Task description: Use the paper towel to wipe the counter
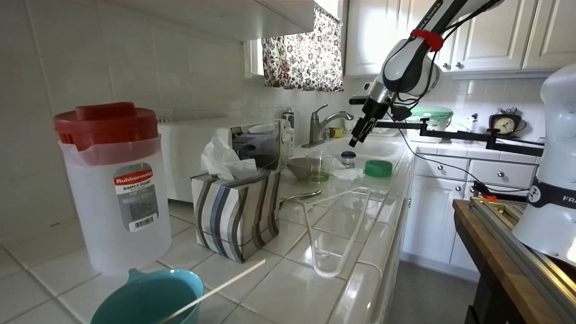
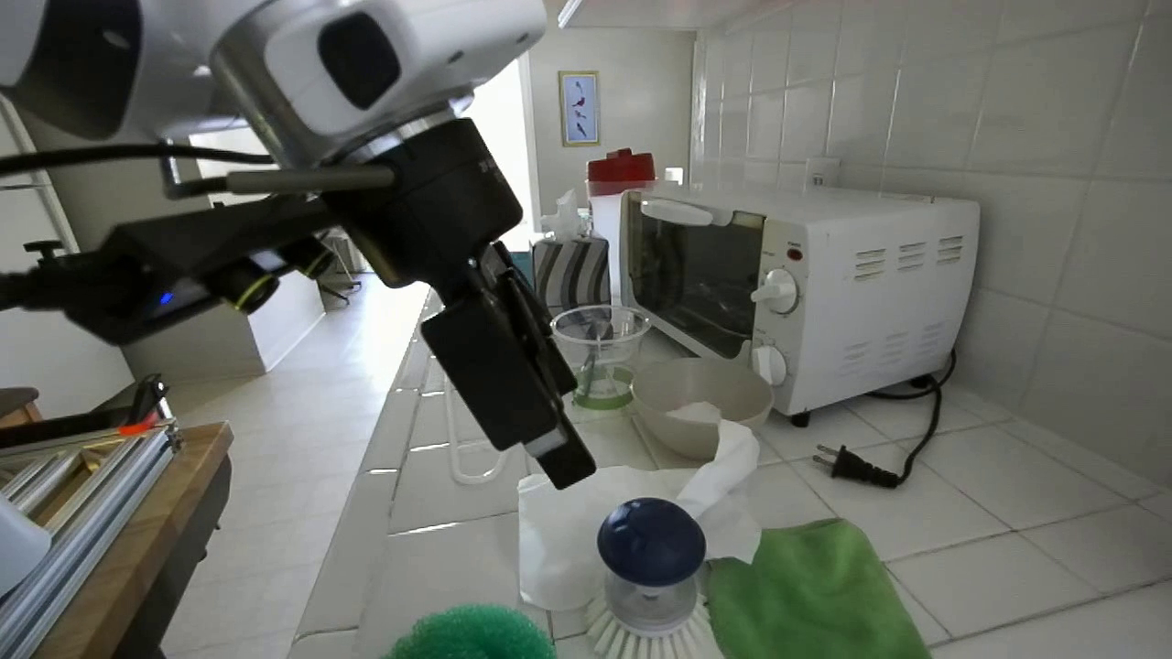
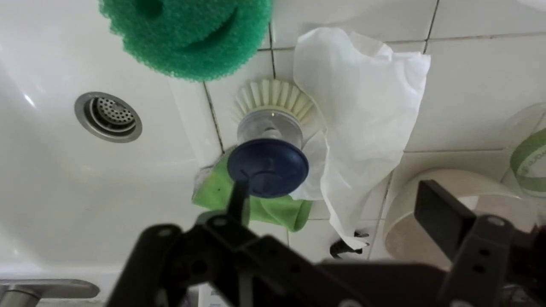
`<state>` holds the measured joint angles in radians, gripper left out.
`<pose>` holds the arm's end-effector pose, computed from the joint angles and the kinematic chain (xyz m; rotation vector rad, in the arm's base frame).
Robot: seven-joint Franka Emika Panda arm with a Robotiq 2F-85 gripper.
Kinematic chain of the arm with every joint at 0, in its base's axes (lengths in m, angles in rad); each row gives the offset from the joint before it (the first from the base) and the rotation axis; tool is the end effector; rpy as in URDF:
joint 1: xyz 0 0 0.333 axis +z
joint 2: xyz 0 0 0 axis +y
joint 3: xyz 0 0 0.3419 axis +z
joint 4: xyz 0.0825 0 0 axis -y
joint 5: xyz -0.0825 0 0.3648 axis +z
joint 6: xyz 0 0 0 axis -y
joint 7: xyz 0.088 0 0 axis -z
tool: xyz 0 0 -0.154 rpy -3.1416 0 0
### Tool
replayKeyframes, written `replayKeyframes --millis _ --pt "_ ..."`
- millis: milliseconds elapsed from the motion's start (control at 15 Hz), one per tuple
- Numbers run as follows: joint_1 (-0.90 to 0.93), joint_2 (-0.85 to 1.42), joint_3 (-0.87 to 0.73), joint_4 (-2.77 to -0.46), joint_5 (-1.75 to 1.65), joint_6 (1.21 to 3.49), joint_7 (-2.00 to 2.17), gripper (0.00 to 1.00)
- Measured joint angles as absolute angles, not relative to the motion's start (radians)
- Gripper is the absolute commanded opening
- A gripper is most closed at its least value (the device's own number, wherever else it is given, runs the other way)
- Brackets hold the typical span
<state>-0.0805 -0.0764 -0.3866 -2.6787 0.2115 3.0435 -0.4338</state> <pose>0.4028 -0.2187 0.3040 2.9483 -0.3624 0.6468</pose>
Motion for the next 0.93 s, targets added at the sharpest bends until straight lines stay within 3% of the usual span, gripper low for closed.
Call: replayKeyframes --millis 467,933 --pt "-0.017 -0.058 -0.436 -2.597 0.439 2.869 -0.638 1.0" --pt "-0.017 0.072 -0.444 -2.503 0.46 2.743 -0.661 1.0"
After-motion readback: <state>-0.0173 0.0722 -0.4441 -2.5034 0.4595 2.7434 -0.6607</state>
